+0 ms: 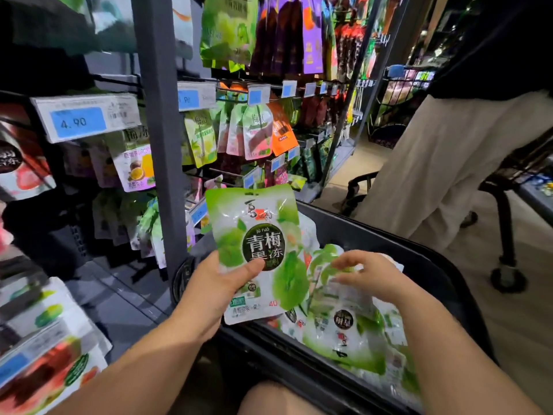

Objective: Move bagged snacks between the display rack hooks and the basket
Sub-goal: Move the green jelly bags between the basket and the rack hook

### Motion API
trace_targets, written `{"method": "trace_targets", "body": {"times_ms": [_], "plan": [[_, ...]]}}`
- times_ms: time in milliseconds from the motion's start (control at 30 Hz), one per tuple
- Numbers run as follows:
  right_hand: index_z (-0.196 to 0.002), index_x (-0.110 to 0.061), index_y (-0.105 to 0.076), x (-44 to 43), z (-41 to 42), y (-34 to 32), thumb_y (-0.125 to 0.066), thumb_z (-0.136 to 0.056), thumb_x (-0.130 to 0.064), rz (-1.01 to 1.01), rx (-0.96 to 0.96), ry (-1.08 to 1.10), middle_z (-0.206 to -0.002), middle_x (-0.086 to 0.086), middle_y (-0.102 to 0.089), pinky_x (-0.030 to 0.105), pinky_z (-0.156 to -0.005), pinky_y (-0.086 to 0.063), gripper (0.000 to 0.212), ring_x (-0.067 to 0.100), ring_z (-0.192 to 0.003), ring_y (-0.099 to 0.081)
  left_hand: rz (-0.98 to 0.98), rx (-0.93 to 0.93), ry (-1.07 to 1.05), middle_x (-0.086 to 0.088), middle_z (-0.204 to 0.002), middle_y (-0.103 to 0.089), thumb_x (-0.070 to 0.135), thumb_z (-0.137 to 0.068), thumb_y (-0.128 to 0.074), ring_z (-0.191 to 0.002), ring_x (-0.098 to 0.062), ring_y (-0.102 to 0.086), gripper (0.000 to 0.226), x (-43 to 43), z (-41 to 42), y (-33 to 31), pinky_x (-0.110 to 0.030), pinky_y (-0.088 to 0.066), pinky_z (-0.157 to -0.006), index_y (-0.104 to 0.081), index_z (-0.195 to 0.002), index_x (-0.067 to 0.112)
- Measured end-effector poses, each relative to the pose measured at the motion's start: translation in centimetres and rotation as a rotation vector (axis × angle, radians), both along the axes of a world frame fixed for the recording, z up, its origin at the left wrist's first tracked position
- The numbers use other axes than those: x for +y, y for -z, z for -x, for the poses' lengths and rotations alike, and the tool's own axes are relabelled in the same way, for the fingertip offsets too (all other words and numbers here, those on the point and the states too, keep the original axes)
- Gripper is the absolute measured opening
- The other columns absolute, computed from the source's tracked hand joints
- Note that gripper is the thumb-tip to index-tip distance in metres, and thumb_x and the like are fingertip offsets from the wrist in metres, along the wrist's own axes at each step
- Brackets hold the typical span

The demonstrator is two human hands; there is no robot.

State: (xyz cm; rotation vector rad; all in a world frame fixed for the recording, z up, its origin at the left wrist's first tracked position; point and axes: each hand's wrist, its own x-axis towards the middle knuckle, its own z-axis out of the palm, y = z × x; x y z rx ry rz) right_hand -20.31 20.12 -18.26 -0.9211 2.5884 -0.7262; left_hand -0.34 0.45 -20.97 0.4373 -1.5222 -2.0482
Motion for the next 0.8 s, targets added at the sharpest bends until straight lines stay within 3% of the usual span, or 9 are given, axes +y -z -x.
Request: {"method": "trace_targets", "body": {"times_ms": [67, 100, 200, 300, 367, 433, 533, 667, 800], "plan": [[-0.113, -0.033, -0.069, 1.2, 2.1, 1.2, -0.078, -0.081, -0.037, -0.32, 0.155, -0.017, -0.104, -0.014, -0.057, 0.026, -0.094, -0.044, 0.033, 0.015, -0.114, -0.056, 0.004, 0.001, 0.011, -0.004, -0.105, -0.075, 0.017, -0.068, -0.074, -0.099, -0.022, -0.071, 0.044, -0.1, 0.0, 0.0, -0.034, -0.054, -0.084, -0.066, -0.111, 0.014], [-0.119, -0.033, -0.066, 1.5, 2.7, 1.6, -0.079, -0.078, -0.042, -0.38, 0.185, -0.006, -0.112, -0.009, -0.054, 0.029, -0.099, -0.042, 0.044, 0.018, -0.121, -0.051, 0.007, 0.001, 0.012, -0.005, -0.106, -0.075, 0.017, -0.068, -0.074, -0.099, -0.023, -0.071, 0.044, -0.1, 0.0, -0.1, -0.036, -0.053, -0.086, -0.066, -0.111, 0.015], [-0.137, -0.035, -0.05, 2.1, 3.5, 2.7, -0.086, -0.067, -0.047, -0.299, 0.097, 0.113, -0.143, -0.001, -0.043, 0.039, -0.11, -0.037, 0.08, 0.021, -0.135, -0.038, -0.004, -0.021, 0.011, -0.008, -0.105, -0.075, 0.017, -0.066, -0.075, -0.099, -0.029, -0.071, 0.044, 0.0, 0.0, 0.0, -0.043, -0.054, -0.089, -0.066, -0.109, 0.014], [-0.146, -0.029, -0.042, 2.2, 3.1, 3.2, -0.088, -0.068, -0.044, -0.277, 0.064, 0.135, -0.15, -0.002, -0.041, 0.037, -0.11, -0.038, 0.092, 0.021, -0.136, -0.042, -0.01, -0.047, 0.025, -0.012, -0.104, -0.075, 0.018, -0.065, -0.077, -0.098, -0.036, -0.07, 0.043, 0.1, -0.1, 0.1, -0.053, -0.052, -0.094, -0.068, -0.107, 0.013], [-0.14, -0.025, -0.049, 2.0, 3.0, 3.4, -0.086, -0.069, -0.046, -0.289, 0.082, 0.16, -0.142, -0.002, -0.051, 0.034, -0.104, -0.042, 0.083, 0.02, -0.129, -0.049, -0.03, -0.05, 0.027, -0.013, -0.103, -0.075, 0.018, -0.064, -0.077, -0.097, -0.037, -0.07, 0.043, 0.1, -0.2, 0.1, -0.055, -0.051, -0.094, -0.068, -0.106, 0.013], [-0.119, -0.023, -0.059, 1.8, 3.1, 3.5, -0.08, -0.077, -0.044, -0.259, 0.105, 0.207, -0.124, 0.0, -0.061, 0.03, -0.086, -0.047, 0.052, 0.019, -0.106, -0.059, -0.045, -0.048, 0.026, -0.013, -0.103, -0.075, 0.016, -0.065, -0.077, -0.097, -0.037, -0.07, 0.042, 0.2, -0.3, 0.1, -0.055, -0.052, -0.093, -0.068, -0.105, 0.013], [-0.098, -0.02, -0.055, 1.8, 3.4, 3.4, -0.07, -0.088, -0.038, -0.219, 0.149, 0.279, -0.098, 0.0, -0.06, 0.029, -0.067, -0.039, 0.026, 0.018, -0.083, -0.054, -0.061, -0.039, 0.024, -0.013, -0.104, -0.074, 0.015, -0.065, -0.076, -0.098, -0.037, -0.07, 0.042, 0.2, -0.3, 0.2, -0.053, -0.052, -0.093, -0.068, -0.107, 0.012], [-0.082, -0.014, -0.047, 2.4, 4.0, 2.9, -0.061, -0.094, -0.039, -0.061, 0.171, 0.495, -0.077, 0.005, -0.055, 0.036, -0.06, -0.036, 0.032, 0.025, -0.071, -0.052, -0.07, -0.026, 0.033, -0.013, -0.106, -0.074, 0.013, -0.065, -0.081, -0.101, -0.037, -0.069, 0.047, 0.2, -0.3, 0.3, -0.05, -0.052, -0.092, -0.067, -0.11, 0.011], [-0.086, -0.012, -0.048, 1.7, 3.9, 3.3, -0.06, -0.093, -0.046, -0.076, 0.137, 0.585, -0.077, 0.006, -0.054, 0.036, -0.058, -0.036, 0.037, 0.025, -0.071, -0.051, -0.087, -0.029, 0.034, -0.015, -0.106, -0.074, 0.016, -0.065, -0.078, -0.099, -0.038, -0.069, 0.048, 0.1, -0.3, 0.4, -0.057, -0.051, -0.094, -0.066, -0.111, 0.01]]}}
